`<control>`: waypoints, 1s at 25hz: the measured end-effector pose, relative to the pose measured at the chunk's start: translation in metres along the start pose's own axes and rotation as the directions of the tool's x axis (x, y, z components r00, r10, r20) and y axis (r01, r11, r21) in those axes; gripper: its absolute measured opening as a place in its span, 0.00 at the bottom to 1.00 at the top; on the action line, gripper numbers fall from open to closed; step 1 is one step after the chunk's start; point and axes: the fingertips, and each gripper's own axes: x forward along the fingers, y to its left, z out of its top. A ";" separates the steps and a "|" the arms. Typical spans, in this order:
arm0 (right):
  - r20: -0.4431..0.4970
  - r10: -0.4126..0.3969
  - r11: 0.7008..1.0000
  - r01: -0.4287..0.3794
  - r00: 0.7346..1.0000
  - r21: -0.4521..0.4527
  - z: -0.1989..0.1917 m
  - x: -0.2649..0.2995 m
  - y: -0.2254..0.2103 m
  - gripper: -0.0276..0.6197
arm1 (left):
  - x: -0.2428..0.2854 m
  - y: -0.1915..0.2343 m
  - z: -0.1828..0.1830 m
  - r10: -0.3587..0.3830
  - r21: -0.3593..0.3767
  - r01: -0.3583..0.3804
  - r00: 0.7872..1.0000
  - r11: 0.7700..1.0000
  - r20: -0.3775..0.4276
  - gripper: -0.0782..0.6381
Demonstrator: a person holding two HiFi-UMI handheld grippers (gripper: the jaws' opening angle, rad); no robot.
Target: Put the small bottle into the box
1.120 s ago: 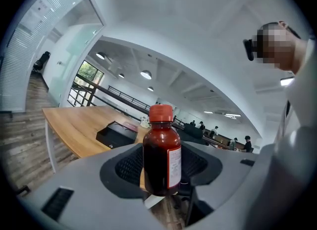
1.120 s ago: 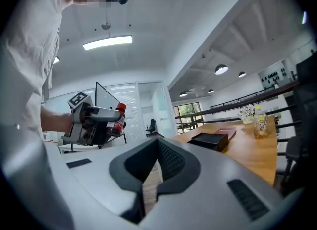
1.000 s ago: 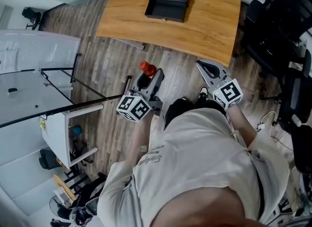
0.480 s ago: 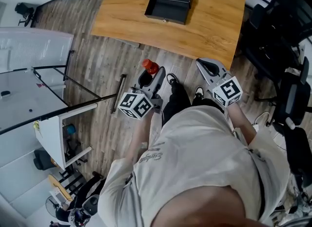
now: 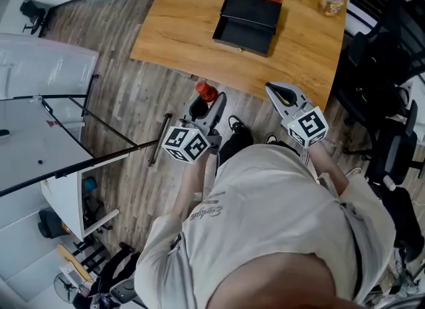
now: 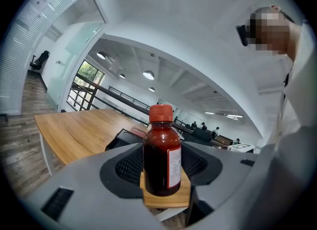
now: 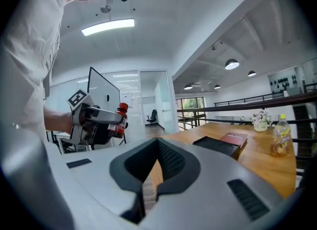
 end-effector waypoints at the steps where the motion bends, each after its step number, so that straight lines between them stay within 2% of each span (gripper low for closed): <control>1: -0.004 0.001 1.000 -0.001 1.000 -0.002 0.002 0.011 0.001 0.03 | 0.001 0.009 0.002 -0.002 -0.001 0.002 1.000 1.000 -0.008 0.42; 7: -0.017 -0.020 1.000 0.020 1.000 -0.022 0.027 0.063 -0.001 0.03 | 0.014 0.051 0.031 -0.067 0.011 0.068 0.997 0.998 -0.037 0.42; 12: -0.035 -0.088 0.996 0.087 0.995 -0.033 0.021 0.095 -0.013 0.03 | 0.035 0.080 0.043 -0.156 0.029 0.158 0.985 0.987 -0.068 0.43; 15: -0.050 -0.123 0.992 0.122 0.991 -0.019 0.019 0.124 -0.007 0.03 | 0.042 0.111 0.053 -0.162 -0.001 0.162 0.984 0.987 -0.070 0.42; 18: -0.083 -0.092 0.996 0.091 0.992 -0.016 0.017 0.140 0.004 0.04 | 0.043 0.127 0.061 -0.167 -0.040 0.166 0.985 0.985 -0.050 0.42; 22: -0.122 -0.039 0.997 0.030 0.992 -0.074 0.018 0.160 0.001 0.03 | 0.064 0.146 0.062 -0.185 -0.065 0.182 0.981 0.981 -0.053 0.42; 25: -0.126 -0.054 0.997 0.047 0.991 -0.054 0.012 0.162 -0.014 0.04 | 0.079 0.149 0.055 -0.188 -0.093 0.181 0.979 0.979 -0.081 0.42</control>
